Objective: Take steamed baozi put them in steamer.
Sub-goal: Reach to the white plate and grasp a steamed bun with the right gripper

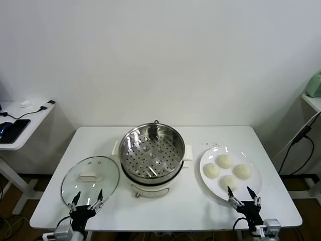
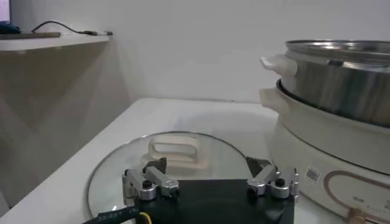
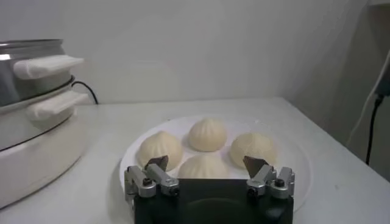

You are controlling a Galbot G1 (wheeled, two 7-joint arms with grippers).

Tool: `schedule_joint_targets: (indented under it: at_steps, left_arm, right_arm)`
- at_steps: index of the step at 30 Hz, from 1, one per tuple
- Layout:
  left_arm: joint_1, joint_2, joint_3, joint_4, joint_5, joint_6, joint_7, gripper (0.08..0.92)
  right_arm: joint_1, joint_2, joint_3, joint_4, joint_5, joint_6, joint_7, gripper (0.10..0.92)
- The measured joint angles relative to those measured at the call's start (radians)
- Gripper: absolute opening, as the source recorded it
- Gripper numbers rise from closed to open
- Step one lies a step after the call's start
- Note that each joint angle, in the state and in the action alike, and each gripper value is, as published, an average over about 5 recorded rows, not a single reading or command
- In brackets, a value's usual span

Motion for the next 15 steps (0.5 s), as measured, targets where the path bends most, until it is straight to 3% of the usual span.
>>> schedule_joint_targets:
  at_steps: [8, 15]
  left_arm:
    - [-0.009, 0.012, 0.008, -0.003, -0.002, 0.005, 0.002, 0.823]
    - [-0.017, 0.024, 0.015, 0.003, -0.002, 0.007, 0.002, 0.823]
  right_arm:
    - [0.23, -0.123, -0.061, -0.074, -0.031, -0.098, -0.028, 0.823]
    - [0.556, -0.322, -0.281, -0.219, -0.085, -0.15, -0.188, 0.823]
